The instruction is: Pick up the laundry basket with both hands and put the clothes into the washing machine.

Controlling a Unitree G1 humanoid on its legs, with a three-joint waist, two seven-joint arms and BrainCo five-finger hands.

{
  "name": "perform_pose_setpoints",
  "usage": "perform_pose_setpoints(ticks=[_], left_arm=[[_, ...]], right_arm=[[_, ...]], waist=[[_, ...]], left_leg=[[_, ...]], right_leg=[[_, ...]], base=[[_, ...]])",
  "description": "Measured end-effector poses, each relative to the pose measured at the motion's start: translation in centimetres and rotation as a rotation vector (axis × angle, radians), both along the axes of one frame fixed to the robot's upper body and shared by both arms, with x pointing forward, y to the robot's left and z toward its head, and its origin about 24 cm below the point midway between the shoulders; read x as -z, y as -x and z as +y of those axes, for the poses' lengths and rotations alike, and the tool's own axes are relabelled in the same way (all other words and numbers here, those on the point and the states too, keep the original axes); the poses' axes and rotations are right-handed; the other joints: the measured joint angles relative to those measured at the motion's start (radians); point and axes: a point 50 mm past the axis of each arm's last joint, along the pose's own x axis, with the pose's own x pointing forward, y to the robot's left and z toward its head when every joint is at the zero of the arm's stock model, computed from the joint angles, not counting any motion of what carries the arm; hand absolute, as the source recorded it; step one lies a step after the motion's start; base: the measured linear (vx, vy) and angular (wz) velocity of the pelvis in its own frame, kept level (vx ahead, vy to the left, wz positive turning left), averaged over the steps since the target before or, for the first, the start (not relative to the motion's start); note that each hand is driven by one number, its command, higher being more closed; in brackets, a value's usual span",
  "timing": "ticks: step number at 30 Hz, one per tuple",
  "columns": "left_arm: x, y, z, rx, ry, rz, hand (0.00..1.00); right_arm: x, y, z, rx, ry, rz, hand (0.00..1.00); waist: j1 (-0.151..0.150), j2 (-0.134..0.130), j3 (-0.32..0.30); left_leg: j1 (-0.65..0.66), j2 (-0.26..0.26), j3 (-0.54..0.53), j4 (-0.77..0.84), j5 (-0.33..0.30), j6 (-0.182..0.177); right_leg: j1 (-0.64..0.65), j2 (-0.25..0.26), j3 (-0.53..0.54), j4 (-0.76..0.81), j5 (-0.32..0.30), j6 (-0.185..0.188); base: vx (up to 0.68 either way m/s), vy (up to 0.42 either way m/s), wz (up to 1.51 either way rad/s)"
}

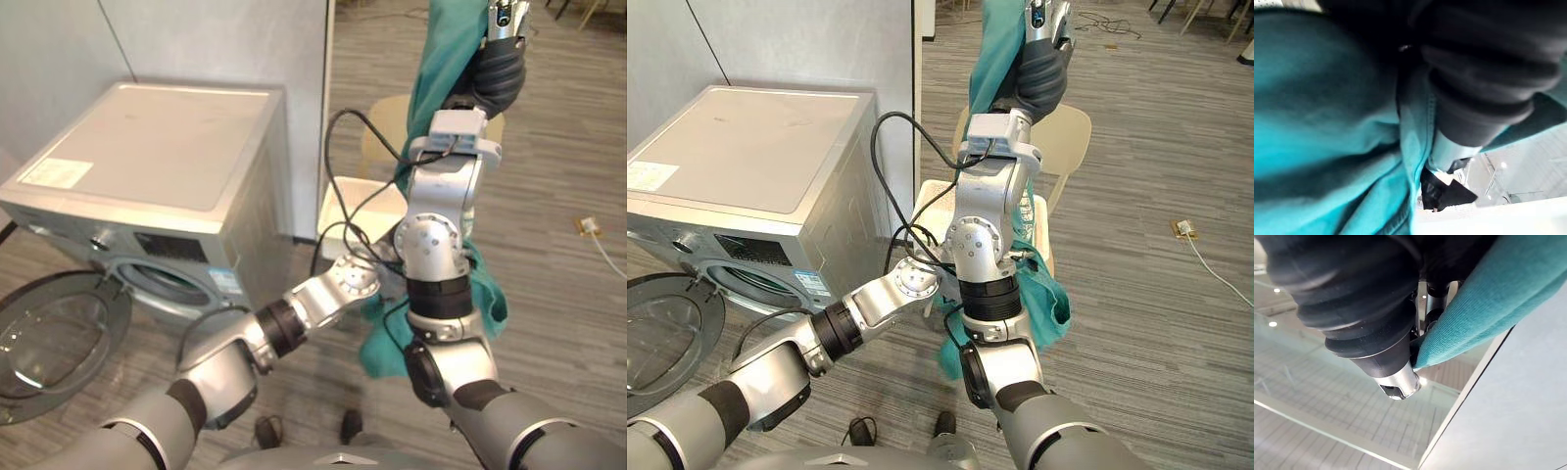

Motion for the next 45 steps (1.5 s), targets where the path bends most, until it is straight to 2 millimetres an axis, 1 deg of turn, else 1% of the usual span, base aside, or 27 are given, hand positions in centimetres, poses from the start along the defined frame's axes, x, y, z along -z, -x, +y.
perform_pose_setpoints(ticks=[4, 10, 13, 14, 15, 16, 17, 20, 22, 24, 27, 29, 30, 31, 33, 34, 36, 37, 39, 40, 42, 45], left_arm=[[0.1, 0.2, -0.1, 0.007, -0.006, -0.001, 1.00], [1.1, 0.6, -0.2, 0.019, -0.032, 0.023, 1.00], [1.4, 0.7, -0.2, 0.025, -0.053, 0.015, 1.00], [1.4, 0.6, -0.1, 0.021, -0.061, 0.010, 1.00], [1.1, 0.6, 0.0, 0.019, -0.046, 0.008, 1.00], [0.8, 0.6, 0.0, 0.020, -0.032, 0.004, 1.00], [0.1, 0.5, 0.1, 0.018, -0.017, -0.025, 1.00], [0.3, 0.4, 0.3, 0.013, -0.020, -0.021, 1.00], [0.1, 0.3, 0.9, 0.007, 0.019, -0.001, 1.00], [-0.3, 0.4, 1.8, 0.006, 0.057, -0.014, 1.00], [0.6, -0.1, 3.5, -0.036, 0.077, 0.019, 1.00], [1.2, -0.6, 5.7, -0.101, 0.116, 0.041, 1.00], [1.3, -0.6, 6.2, -0.117, 0.124, 0.046, 1.00], [1.9, -0.7, 7.3, -0.151, 0.141, 0.065, 1.00], [3.2, -0.6, 9.0, -0.199, 0.146, 0.103, 1.00], [3.6, -0.5, 9.4, -0.210, 0.148, 0.118, 1.00], [4.9, 0.1, 10.7, -0.248, 0.159, 0.159, 1.00], [5.2, 0.2, 11.1, -0.259, 0.160, 0.170, 1.00], [6.0, 0.4, 12.8, -0.317, 0.177, 0.195, 1.00], [6.2, 0.5, 13.2, -0.333, 0.183, 0.202, 1.00], [6.8, 0.8, 14.9, -0.403, 0.203, 0.222, 1.00], [7.3, 1.5, 16.9, -0.481, 0.239, 0.228, 1.00]], right_arm=[[0.2, 0.2, 0.0, 0.002, -0.007, -0.003, 1.00], [1.6, 0.9, -0.4, 0.004, -0.027, 0.019, 1.00], [2.2, 1.7, -0.7, 0.002, -0.037, 0.012, 1.00], [2.7, 2.0, -0.9, 0.006, -0.035, 0.015, 1.00], [3.6, 2.1, -1.1, 0.015, -0.029, 0.036, 1.00], [4.2, 2.1, -1.3, 0.021, -0.028, 0.057, 0.00], [5.3, 2.1, -1.5, 0.026, -0.040, 0.105, 0.00], [6.0, 2.5, -1.9, 0.037, -0.068, 0.117, 0.00], [6.8, 3.1, -2.4, 0.071, -0.050, 0.136, 0.00], [8.2, 3.8, -3.2, 0.118, -0.028, 0.179, 0.00], [9.0, 5.1, -4.4, 0.213, 0.016, 0.202, 0.00], [10.4, 5.9, -6.0, 0.305, 0.024, 0.262, 0.00], [10.7, 6.2, -6.5, 0.332, 0.027, 0.274, 0.00], [11.1, 6.8, -7.3, 0.369, 0.022, 0.290, 0.00], [11.6, 7.4, -8.0, 0.407, 0.020, 0.312, 0.00], [11.8, 7.5, -8.2, 0.415, 0.022, 0.321, 0.00], [12.6, 7.9, -8.6, 0.443, 0.052, 0.364, 0.00], [12.8, 8.0, -8.6, 0.447, 0.063, 0.374, 0.00], [13.6, 8.4, -8.9, 0.456, 0.087, 0.405, 0.00], [13.9, 8.6, -9.0, 0.459, 0.093, 0.417, 0.00], [15.5, 9.4, -9.3, 0.457, 0.133, 0.493, 0.00], [17.4, 10.1, -9.4, 0.432, 0.185, 0.589, 0.00]], waist=[[-0.002, -0.006, 0.004], [-0.005, -0.016, 0.006], [-0.004, -0.026, 0.007], [-0.004, -0.031, 0.007], [-0.003, -0.036, 0.007], [-0.001, -0.039, 0.006], [0.000, -0.041, 0.006], [0.004, -0.042, 0.006], [0.008, -0.042, 0.006], [0.012, -0.042, 0.006], [0.012, -0.043, 0.005], [0.012, -0.043, 0.005], [0.012, -0.043, 0.005], [0.012, -0.042, 0.005], [0.010, -0.042, 0.005], [0.011, -0.042, 0.004], [0.012, -0.041, 0.004], [0.013, -0.041, 0.004], [0.020, -0.041, 0.003], [0.023, -0.041, 0.001], [0.028, -0.040, -0.020], [0.029, -0.040, -0.036]], left_leg=[[0.000, 0.000, -0.001, 0.000, 0.000, 0.000], [0.000, 0.000, -0.002, 0.000, 0.000, 0.000], [0.000, 0.001, -0.002, 0.000, 0.000, 0.000], [0.001, 0.001, -0.002, 0.000, 0.000, 0.000], [0.001, 0.001, -0.002, 0.000, 0.000, 0.000], [0.001, 0.001, -0.002, 0.000, 0.000, 0.000], [0.002, 0.001, -0.002, 0.000, 0.000, 0.000], [0.003, 0.001, -0.002, 0.000, 0.001, 0.001], [0.003, 0.002, -0.002, 0.000, 0.001, 0.001], [0.003, 0.002, -0.002, 0.000, 0.001, 0.001], [0.004, 0.002, -0.002, 0.000, 0.001, 0.001], [0.006, 0.002, -0.002, 0.000, 0.001, 0.002], [0.006, 0.002, -0.002, 0.000, 0.001, 0.002], [0.006, 0.002, -0.002, 0.000, 0.001, 0.002], [0.008, 0.002, 0.001, -0.001, 0.000, 0.002], [0.008, 0.002, 0.002, -0.003, 0.000, 0.001], [0.009, 0.002, 0.002, -0.005, -0.013, -0.005], [0.011, 0.002, 0.003, -0.005, -0.016, -0.006], [0.017, 0.002, 0.006, -0.005, -0.020, -0.006], [0.018, 0.002, 0.008, -0.005, -0.021, -0.006], [0.019, 0.002, 0.009, -0.005, -0.019, -0.003], [0.021, 0.001, 0.009, -0.002, -0.019, -0.002]], right_leg=[[0.002, 0.000, -0.002, 0.000, 0.000, 0.000], [0.005, 0.000, -0.008, 0.001, 0.003, -0.004], [0.005, 0.001, -0.008, 0.001, 0.003, -0.005], [0.006, 0.001, -0.008, 0.001, 0.004, -0.005], [0.006, 0.001, -0.008, 0.003, 0.004, -0.005], [0.006, 0.001, -0.008, 0.003, 0.004, -0.005], [0.006, 0.001, -0.008, 0.003, 0.004, -0.005], [0.007, 0.001, -0.007, 0.003, 0.004, -0.005], [0.007, 0.003, -0.007, 0.003, 0.004, -0.005], [0.008, 0.003, -0.007, 0.005, 0.004, -0.005], [0.008, 0.003, -0.003, 0.006, 0.004, -0.005], [0.008, 0.004, 0.001, 0.006, 0.004, -0.005], [0.008, 0.004, 0.001, 0.006, 0.004, -0.005], [0.008, 0.004, 0.003, 0.006, 0.004, -0.005], [0.007, 0.004, 0.007, 0.003, 0.003, -0.004], [0.007, 0.004, 0.008, 0.002, 0.003, -0.004], [0.005, 0.005, 0.015, 0.000, 0.003, -0.004], [0.006, 0.005, 0.016, 0.000, 0.003, -0.004], [0.007, 0.006, 0.031, 0.001, 0.003, -0.004], [0.007, 0.006, 0.033, 0.001, 0.003, -0.004], [0.007, 0.006, 0.035, 0.003, 0.003, -0.004], [0.009, 0.005, 0.037, 0.006, 0.007, -0.008]], base=[[0.01, 0.004, 0.00], [0.01, 0.007, 0.02], [0.00, 0.000, 0.00], [0.00, 0.000, 0.00], [0.00, 0.000, 0.00], [0.00, 0.000, 0.00], [0.00, 0.000, 0.00], [0.00, 0.000, 0.00], [0.00, 0.000, 0.00], [0.00, 0.000, 0.00], [0.00, 0.000, 0.00], [0.00, 0.000, 0.00], [0.00, 0.000, 0.00], [0.00, 0.000, 0.00], [0.00, 0.000, -0.05], [0.00, 0.000, -0.03], [0.01, 0.012, -0.05], [0.01, 0.023, -0.09], [0.02, 0.021, -0.12], [0.03, 0.017, -0.12], [0.05, 0.010, -0.05], [0.06, 0.013, -0.02]])
